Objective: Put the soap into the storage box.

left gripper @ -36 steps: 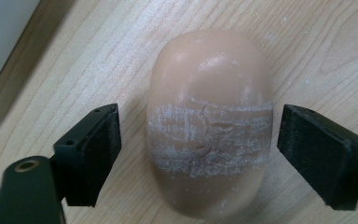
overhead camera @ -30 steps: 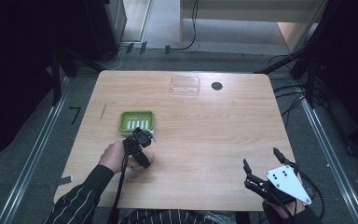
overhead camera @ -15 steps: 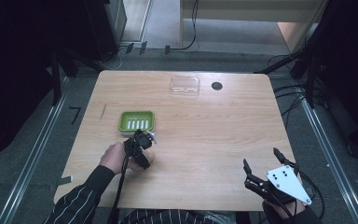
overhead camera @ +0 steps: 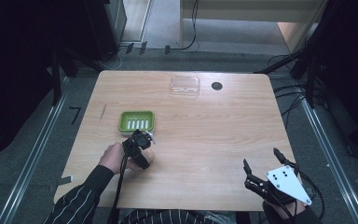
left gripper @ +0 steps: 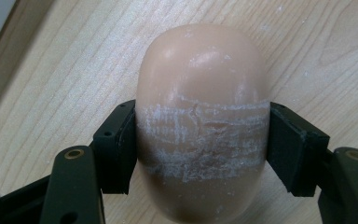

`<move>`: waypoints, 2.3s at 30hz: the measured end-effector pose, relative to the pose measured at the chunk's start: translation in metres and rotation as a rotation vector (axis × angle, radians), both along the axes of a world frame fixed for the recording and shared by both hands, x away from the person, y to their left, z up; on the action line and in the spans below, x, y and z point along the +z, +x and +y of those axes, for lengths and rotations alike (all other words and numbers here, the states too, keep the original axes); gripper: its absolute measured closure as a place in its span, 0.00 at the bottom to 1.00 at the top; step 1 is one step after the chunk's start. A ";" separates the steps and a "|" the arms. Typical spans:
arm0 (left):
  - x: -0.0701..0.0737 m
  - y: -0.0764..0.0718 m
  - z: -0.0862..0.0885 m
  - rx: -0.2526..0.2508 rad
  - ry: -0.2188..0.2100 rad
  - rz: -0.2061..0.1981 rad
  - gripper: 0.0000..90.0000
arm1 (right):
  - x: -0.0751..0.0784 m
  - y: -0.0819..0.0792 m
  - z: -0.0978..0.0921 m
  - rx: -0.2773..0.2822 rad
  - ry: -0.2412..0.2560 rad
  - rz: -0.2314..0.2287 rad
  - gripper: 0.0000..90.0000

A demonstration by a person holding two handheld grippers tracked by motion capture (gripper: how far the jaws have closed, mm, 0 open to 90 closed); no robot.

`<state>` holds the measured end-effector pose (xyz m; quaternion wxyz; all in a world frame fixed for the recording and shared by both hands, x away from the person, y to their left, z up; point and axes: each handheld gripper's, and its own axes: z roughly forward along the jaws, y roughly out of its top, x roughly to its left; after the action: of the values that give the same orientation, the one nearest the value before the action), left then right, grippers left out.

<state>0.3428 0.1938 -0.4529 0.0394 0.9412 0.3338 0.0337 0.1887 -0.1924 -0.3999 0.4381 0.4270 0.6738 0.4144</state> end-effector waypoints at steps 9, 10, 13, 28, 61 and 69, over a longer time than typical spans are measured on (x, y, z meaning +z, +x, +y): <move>0.002 -0.002 0.001 -0.051 0.025 0.009 0.37 | 0.000 0.000 -0.001 0.002 -0.001 -0.005 0.15; 0.002 -0.002 0.002 -0.051 0.023 0.005 0.37 | 0.000 0.001 -0.001 0.002 0.000 -0.005 0.15; 0.005 -0.002 0.003 -0.054 0.019 0.002 0.37 | 0.000 0.000 -0.001 0.003 0.001 -0.006 0.15; 0.021 0.000 0.010 -0.075 -0.003 -0.030 0.37 | 0.000 0.000 0.000 0.001 0.003 -0.002 0.15; 0.043 0.026 0.016 -0.096 -0.014 -0.062 0.37 | 0.000 0.001 0.000 0.002 0.003 0.000 0.15; 0.051 0.031 0.018 -0.095 -0.031 -0.075 0.37 | 0.000 0.001 0.000 0.003 0.000 -0.002 0.15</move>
<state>0.3740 0.2121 -0.4022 0.0681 0.9533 0.2875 0.0619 0.1894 -0.1919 -0.4000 0.4379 0.4255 0.6742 0.4156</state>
